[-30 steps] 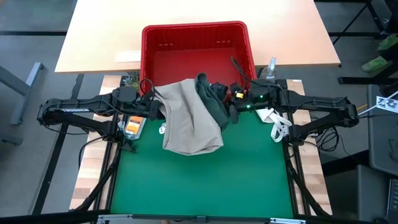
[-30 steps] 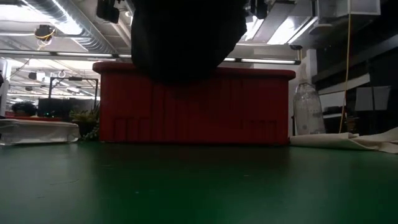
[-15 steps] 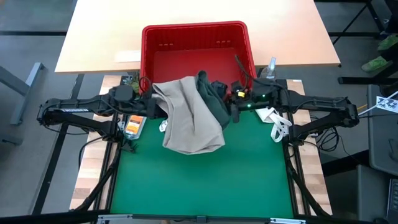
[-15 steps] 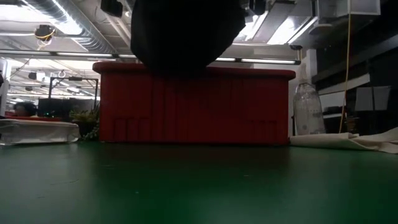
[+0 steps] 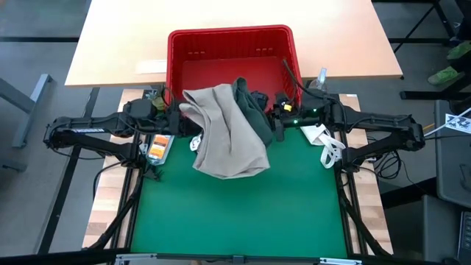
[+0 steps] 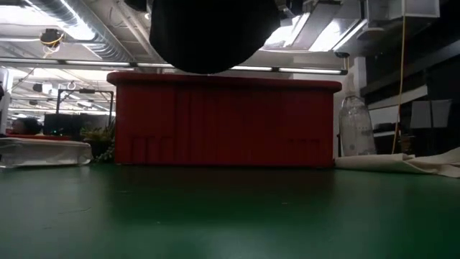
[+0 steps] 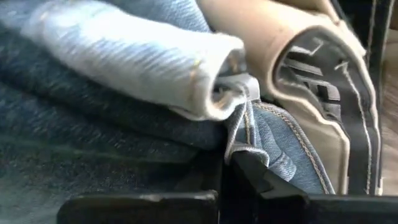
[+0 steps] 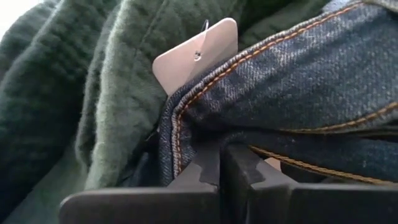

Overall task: Fold laundry
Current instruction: Put the stack of colored folded clothes into the red laundry bin

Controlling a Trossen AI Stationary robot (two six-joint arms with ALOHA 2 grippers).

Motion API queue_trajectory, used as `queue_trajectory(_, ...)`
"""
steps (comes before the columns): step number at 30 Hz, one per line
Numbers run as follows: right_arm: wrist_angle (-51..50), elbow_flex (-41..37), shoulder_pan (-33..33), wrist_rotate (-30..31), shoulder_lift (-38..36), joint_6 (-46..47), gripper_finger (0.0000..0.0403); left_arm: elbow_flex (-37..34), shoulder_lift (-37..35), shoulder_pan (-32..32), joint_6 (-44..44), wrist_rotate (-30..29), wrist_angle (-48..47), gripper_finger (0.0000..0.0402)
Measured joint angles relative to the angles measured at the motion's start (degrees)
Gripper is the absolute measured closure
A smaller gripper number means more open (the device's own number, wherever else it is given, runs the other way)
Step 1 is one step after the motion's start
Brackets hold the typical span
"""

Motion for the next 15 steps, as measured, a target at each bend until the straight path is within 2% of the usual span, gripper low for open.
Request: queue_trajectory(15, 0.4, 0.0, -5.5, 0.4, 0.1, -0.1, 0.0401, 0.0, 0.2, 8.9, 1.9, -0.4, 0.8, 0.0396)
